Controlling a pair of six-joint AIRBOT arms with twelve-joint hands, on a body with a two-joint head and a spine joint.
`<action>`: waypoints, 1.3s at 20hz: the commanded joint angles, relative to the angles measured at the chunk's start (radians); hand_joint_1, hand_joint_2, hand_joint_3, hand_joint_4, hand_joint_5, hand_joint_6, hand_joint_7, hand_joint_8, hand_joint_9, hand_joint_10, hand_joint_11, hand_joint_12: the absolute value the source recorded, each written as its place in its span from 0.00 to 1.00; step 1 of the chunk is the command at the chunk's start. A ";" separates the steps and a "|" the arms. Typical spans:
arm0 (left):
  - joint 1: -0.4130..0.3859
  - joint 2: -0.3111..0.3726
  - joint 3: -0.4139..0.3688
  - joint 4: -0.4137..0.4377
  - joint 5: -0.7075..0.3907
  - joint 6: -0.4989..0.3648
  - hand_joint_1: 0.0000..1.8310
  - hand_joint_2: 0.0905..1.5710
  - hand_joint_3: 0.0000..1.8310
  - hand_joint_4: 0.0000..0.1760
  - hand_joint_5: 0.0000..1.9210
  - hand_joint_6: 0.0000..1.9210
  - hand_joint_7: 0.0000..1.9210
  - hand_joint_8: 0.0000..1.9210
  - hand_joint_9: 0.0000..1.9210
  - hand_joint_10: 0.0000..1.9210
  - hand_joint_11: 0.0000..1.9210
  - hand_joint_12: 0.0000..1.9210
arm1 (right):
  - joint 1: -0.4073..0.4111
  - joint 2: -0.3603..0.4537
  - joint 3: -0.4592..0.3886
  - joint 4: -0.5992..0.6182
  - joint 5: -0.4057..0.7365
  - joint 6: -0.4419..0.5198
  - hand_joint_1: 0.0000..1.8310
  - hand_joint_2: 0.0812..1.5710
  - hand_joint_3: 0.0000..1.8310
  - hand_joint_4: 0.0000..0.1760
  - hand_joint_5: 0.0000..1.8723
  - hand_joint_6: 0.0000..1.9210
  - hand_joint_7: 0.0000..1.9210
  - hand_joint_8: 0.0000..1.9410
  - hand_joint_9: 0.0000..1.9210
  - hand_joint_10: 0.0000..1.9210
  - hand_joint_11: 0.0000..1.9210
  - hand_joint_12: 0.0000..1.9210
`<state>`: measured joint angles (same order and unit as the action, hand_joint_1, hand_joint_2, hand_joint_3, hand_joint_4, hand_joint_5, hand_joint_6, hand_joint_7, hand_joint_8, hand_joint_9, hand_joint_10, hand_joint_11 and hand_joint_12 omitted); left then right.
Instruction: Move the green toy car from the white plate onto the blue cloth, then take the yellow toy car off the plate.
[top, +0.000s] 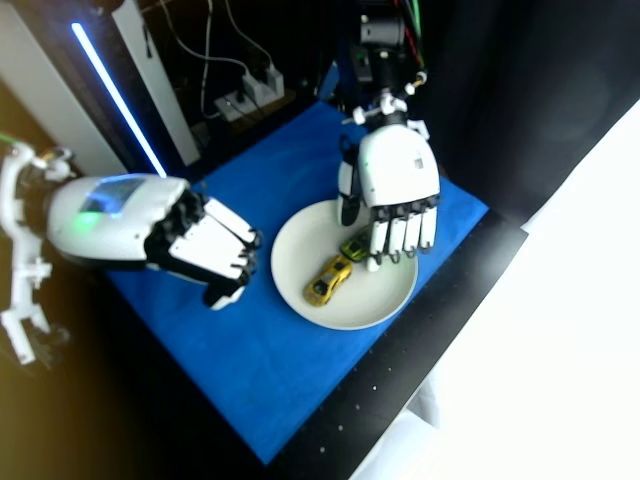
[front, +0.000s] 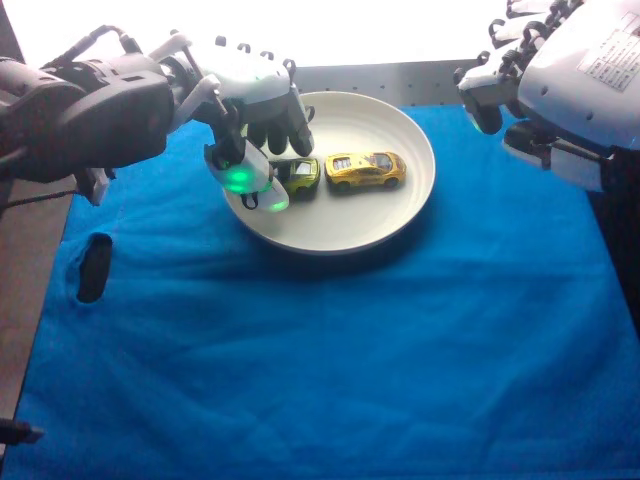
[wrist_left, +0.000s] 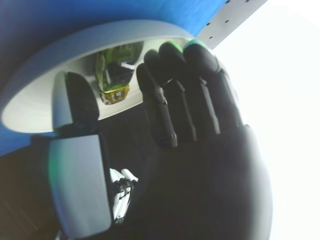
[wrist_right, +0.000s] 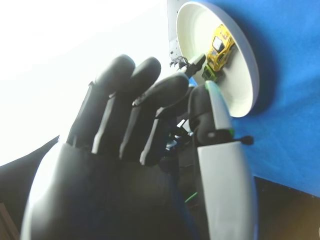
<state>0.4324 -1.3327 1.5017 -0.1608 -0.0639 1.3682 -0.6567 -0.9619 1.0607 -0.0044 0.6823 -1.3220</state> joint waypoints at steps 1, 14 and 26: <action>-0.001 -0.009 0.008 -0.003 -0.093 0.002 0.52 0.61 0.00 0.00 0.42 0.00 0.39 0.23 0.32 0.48 0.22 0.81 | 0.016 -0.001 0.002 0.000 0.120 -0.008 0.66 0.74 0.00 0.00 0.42 0.59 0.47 0.66 0.35 0.69 0.25 0.95; 0.015 -0.034 0.041 -0.023 -0.083 0.001 0.63 0.77 0.00 0.00 0.37 0.67 0.42 0.70 0.32 0.62 0.16 0.90 | 0.016 -0.001 -0.001 0.000 0.120 -0.008 0.67 0.74 0.00 0.00 0.43 0.58 0.48 0.65 0.37 0.69 0.28 0.93; 0.015 -0.020 0.016 -0.042 -0.128 0.002 0.74 0.75 0.00 0.00 0.39 0.67 0.42 0.66 0.40 0.78 0.33 0.92 | 0.015 -0.001 -0.001 0.000 0.120 -0.007 0.66 0.75 0.00 0.00 0.41 0.61 0.45 0.69 0.34 0.71 0.26 0.95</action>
<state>0.4446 -1.3510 1.5135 -0.2035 -0.0952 1.3659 -0.6567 -0.9619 1.0603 -0.0040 0.6830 -1.3220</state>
